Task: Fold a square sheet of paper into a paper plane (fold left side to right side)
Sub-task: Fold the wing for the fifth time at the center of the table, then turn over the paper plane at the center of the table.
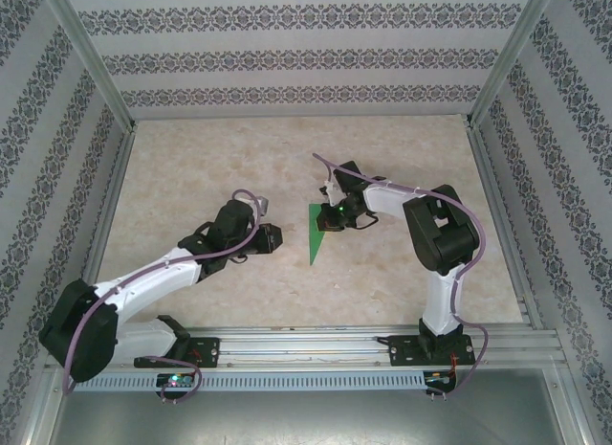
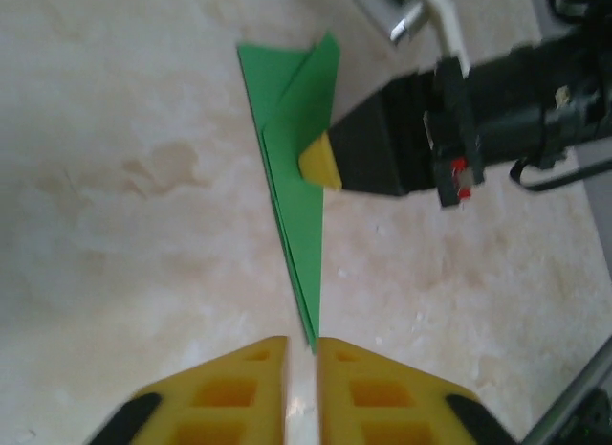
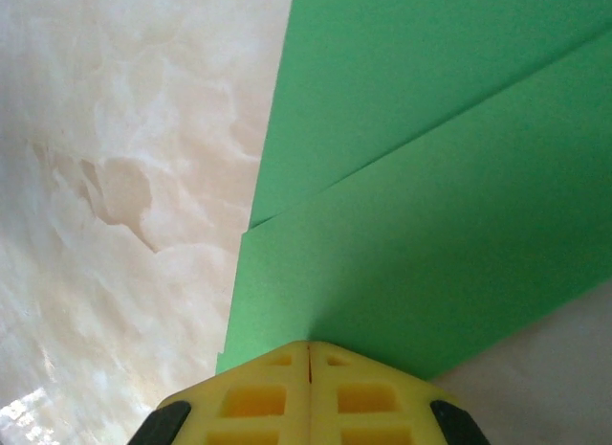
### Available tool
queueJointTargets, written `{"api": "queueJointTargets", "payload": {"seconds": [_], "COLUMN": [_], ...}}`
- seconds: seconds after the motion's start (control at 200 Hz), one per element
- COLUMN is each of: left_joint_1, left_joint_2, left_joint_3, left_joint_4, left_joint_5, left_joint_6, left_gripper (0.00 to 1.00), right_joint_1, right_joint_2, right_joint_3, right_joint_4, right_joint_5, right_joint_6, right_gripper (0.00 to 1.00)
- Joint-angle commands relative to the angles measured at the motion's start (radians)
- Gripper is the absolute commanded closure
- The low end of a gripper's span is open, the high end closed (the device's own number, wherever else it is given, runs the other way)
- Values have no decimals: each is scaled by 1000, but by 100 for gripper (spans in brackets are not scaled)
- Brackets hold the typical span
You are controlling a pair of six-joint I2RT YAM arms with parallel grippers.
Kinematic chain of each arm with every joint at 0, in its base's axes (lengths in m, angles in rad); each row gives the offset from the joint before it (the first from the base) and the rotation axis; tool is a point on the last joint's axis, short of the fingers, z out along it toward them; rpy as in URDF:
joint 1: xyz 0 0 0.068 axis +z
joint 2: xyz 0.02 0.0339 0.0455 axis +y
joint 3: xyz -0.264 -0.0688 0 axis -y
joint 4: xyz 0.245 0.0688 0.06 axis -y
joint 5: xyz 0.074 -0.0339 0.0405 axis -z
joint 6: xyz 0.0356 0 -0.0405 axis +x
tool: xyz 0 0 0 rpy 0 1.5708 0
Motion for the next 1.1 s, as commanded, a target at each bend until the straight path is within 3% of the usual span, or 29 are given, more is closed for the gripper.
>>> {"api": "queueJointTargets", "payload": {"seconds": [0.0,0.175,0.38,0.624,0.809,1.094], "left_joint_1": [28,46,60,81,85,88], "left_joint_2": [-57,-148,-283,-399,-485,-503], "left_joint_3": [-15,-37,-94,-119,-169,-187], "left_joint_4": [59,7,-26,-97,-106,-154], "left_joint_5": [-106,-181,-295,-322,-351,-344], "left_joint_6": [54,82,122,218,223,241], "left_gripper": [73,51,29,16,13,13], "right_joint_1": [15,57,109,225,266,286], "right_joint_2": [-16,-117,-243,-281,-230,-16], "right_joint_3": [49,96,110,146,217,374], "right_joint_4": [-71,-148,-263,-398,-451,-473], "right_joint_5": [72,197,462,791,837,776], "right_joint_6": [-50,-47,-2,42,141,271], "right_gripper": [93,71,56,33,17,17]}}
